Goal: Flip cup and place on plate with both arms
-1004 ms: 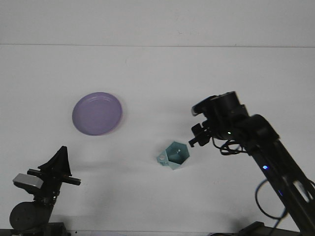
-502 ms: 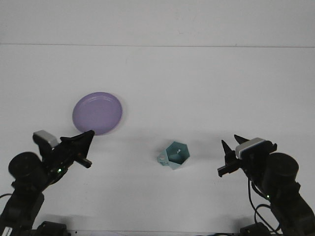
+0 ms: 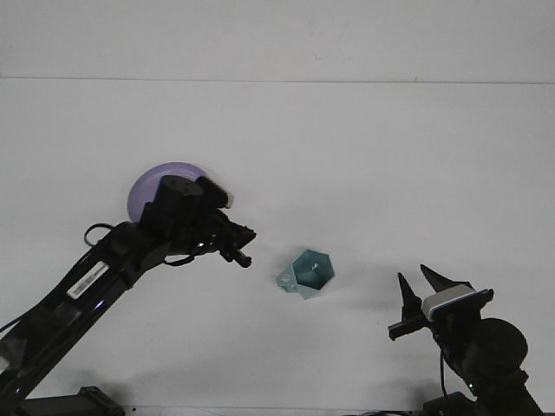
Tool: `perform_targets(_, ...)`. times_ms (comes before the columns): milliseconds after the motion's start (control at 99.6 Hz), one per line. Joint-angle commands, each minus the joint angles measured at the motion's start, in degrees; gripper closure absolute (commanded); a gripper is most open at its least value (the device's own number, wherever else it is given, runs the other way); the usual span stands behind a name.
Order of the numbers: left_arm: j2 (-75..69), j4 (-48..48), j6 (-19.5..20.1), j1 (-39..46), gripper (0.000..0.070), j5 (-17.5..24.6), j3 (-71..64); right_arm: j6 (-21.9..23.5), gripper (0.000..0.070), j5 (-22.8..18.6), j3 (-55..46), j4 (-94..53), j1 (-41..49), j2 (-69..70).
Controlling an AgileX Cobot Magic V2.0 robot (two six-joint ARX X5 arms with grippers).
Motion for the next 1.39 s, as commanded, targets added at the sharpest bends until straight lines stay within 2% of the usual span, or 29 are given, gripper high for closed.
perform_targets(0, 4.15, -2.56, 3.08, -1.60, 0.0547, 0.00, 4.66, 0.81, 0.0407, 0.26, 0.44, 0.52, 0.04, -0.02)
perform_targets(100, 9.66, -6.69, 3.23, -3.43, 0.0384, 0.00, 10.16, 0.81, 0.0407, 0.22, 0.44, 0.35, 0.04, -0.02)
perform_targets(161, 12.39, -8.85, 3.39, -4.39, 0.0357, -0.11, 13.03, 0.81, 0.0407, 0.22, 0.44, 0.37, 0.04, -0.02)
perform_targets(331, 19.56, -15.39, 4.37, -6.71, 0.0349, -1.03, 21.03, 0.81, 0.0407, 0.20, 0.44, 0.37, 0.07, -0.02)
perform_targets(442, 23.98, -19.28, 4.76, -8.15, 0.0263, -2.01, 25.40, 0.81, 0.0407, 0.15, 0.44, 0.37, 0.07, -0.02)
perform_targets(612, 30.05, -24.20, 7.08, -10.43, 0.0264, -2.47, 30.25, 0.81, 0.0407, 0.09, 0.44, 0.37, 0.07, -0.02)
perform_targets(783, 33.77, -24.28, 7.34, -12.04, 0.0264, -6.19, 30.62, 0.81, 0.0407, -0.22, 0.44, 0.37, 0.07, -0.02)
perform_targets(1004, 37.05, -22.29, 7.39, -13.20, 0.0267, -6.60, 30.62, 0.81, 0.0407, -0.22, 0.44, 0.37, 0.07, -0.02)
perform_targets(1134, 37.77, -20.11, 7.32, -13.64, 0.0307, -6.82, 30.62, 0.81, 0.0407, -0.22, 0.44, 0.37, 0.07, -0.02)
perform_targets(1275, 38.53, -19.93, 7.23, -13.66, 0.0479, -6.93, 30.62, 0.81, 0.0407, -0.24, 0.44, 0.37, 0.07, -0.02)
perform_targets(1385, 38.75, -19.96, 7.41, -13.66, 0.0666, -6.95, 30.62, 0.81, 0.0407, -0.24, 0.44, 0.37, 0.07, -0.02)
